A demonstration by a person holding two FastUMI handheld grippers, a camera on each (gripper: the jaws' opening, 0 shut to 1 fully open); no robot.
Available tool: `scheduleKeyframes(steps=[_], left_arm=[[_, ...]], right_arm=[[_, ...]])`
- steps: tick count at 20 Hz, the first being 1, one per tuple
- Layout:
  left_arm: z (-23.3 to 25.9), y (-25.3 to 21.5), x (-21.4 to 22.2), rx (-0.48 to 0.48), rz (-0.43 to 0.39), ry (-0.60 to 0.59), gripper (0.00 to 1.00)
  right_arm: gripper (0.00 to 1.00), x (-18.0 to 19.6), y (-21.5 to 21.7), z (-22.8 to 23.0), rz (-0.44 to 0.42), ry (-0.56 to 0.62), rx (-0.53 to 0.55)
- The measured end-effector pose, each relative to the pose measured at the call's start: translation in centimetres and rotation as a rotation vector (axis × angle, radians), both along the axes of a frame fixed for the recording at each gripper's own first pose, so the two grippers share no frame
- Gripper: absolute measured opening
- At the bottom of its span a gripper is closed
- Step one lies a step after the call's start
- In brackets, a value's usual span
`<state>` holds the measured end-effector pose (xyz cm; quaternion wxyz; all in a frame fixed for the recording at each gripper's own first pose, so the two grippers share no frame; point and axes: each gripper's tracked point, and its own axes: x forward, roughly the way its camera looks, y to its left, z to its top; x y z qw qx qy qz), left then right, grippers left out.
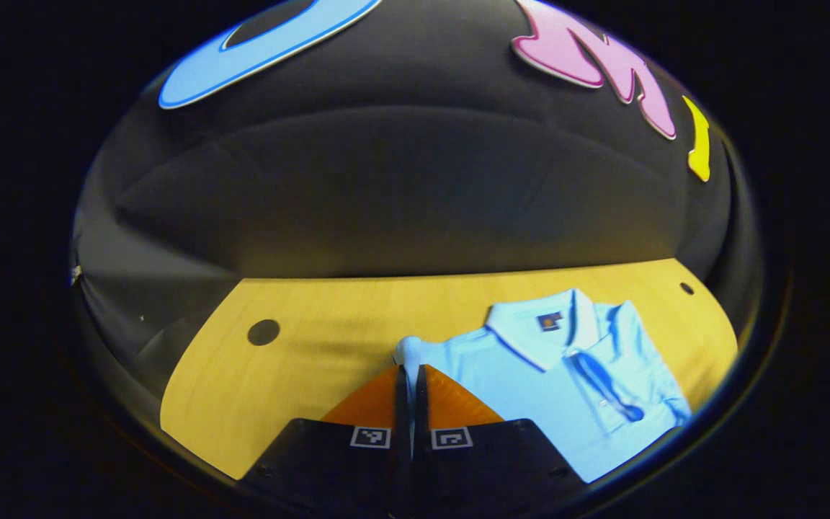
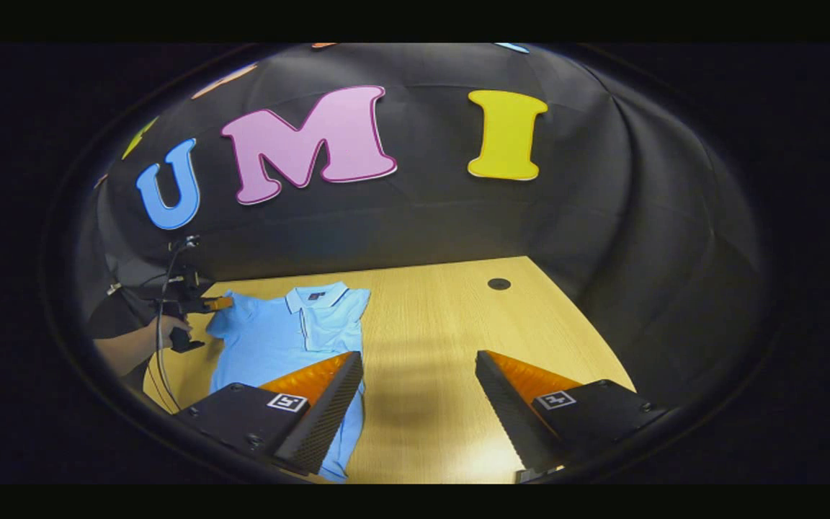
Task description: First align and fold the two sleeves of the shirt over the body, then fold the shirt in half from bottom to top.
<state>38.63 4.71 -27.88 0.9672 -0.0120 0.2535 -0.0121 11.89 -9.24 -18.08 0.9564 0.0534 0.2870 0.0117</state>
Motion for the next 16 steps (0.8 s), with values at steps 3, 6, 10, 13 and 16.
scheduleKeyframes(steps=[3, 6, 10, 13, 16], left_arm=[[2.0, -5.3, -0.7, -0.059, -0.035, -0.025, 0.06], [2.5, -9.5, -1.7, -0.123, -0.047, -0.015, 0.06], [3.6, -14.6, -3.0, -0.240, -0.124, -0.010, 0.07], [5.1, -16.6, -4.8, -0.309, -0.204, -0.044, 0.50], [6.4, -15.2, -7.8, -0.282, -0.223, -0.072, 0.94]], right_arm=[[0.99, 0.7, 0.4, -0.4, 0.015, 0.002, 0.015], [0.99, 0.6, 0.9, -0.6, 0.022, 0.005, 0.039], [0.99, 0.2, 3.0, -1.4, 0.035, 0.011, 0.072], [0.99, -1.5, 4.3, -2.1, 0.041, 0.030, 0.067], [0.98, -3.4, 5.9, -3.1, 0.040, 0.057, 0.077]])
